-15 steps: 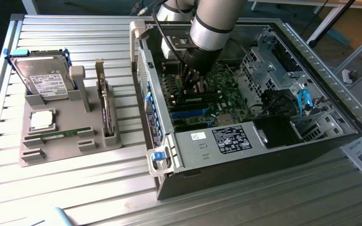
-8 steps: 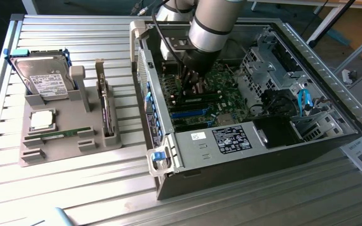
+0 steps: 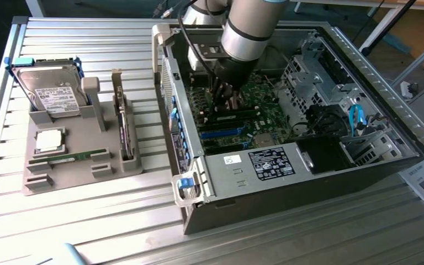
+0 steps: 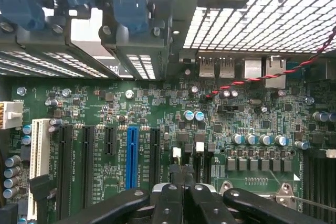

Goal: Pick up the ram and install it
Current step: 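Press down the ram until it locks into place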

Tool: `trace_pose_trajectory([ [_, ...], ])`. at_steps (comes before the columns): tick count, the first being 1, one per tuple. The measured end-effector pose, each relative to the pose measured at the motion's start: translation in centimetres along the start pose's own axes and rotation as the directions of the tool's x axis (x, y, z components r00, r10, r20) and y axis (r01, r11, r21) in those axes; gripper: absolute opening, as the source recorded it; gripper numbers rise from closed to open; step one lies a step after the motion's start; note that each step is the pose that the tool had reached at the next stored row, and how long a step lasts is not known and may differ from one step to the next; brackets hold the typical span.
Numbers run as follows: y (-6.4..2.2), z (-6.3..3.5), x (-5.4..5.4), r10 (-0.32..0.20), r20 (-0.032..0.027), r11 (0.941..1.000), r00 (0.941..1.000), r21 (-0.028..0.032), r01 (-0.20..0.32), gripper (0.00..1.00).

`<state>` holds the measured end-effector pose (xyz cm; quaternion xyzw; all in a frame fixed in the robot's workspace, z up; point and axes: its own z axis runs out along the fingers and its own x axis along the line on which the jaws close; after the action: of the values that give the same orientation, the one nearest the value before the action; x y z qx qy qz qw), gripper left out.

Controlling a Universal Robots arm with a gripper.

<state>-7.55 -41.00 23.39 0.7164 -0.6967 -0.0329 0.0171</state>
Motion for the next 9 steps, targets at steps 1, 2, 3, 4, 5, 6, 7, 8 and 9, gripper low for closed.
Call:
trace_pose_trajectory([
  [1, 0.07, -0.68, 0.0, 0.000, -0.0024, 1.0000, 1.0000, -0.0011, 0.000, 0.10],
  [2, 0.11, -1.16, 0.0, 0.000, -0.0035, 1.0000, 1.0000, -0.0015, 0.000, 0.10],
  [3, 0.16, -1.89, 0.0, 0.000, -0.0042, 1.0000, 1.0000, -0.0014, 0.000, 0.10],
  [4, 0.21, -2.60, 0.0, 0.001, -0.0051, 1.0000, 1.0000, -0.0015, -0.001, 0.10],
  [5, 0.25, -3.16, 0.0, 0.001, -0.0060, 1.0000, 1.0000, -0.0016, -0.001, 0.10],
  [6, 0.27, -3.51, 0.0, 0.001, -0.0069, 1.0000, 1.0000, -0.0015, -0.001, 0.10],
  [7, 0.29, -3.62, 0.0, 0.001, -0.0075, 1.0000, 1.0000, -0.0017, -0.001, 0.10],
  [8, 0.25, -3.61, -0.1, 0.001, -0.0072, 1.0000, 1.0000, -0.0016, -0.001, 0.10],
  [9, 0.04, -3.63, 0.0, 0.001, -0.0073, 1.0000, 1.0000, -0.0034, -0.001, 0.10],
])
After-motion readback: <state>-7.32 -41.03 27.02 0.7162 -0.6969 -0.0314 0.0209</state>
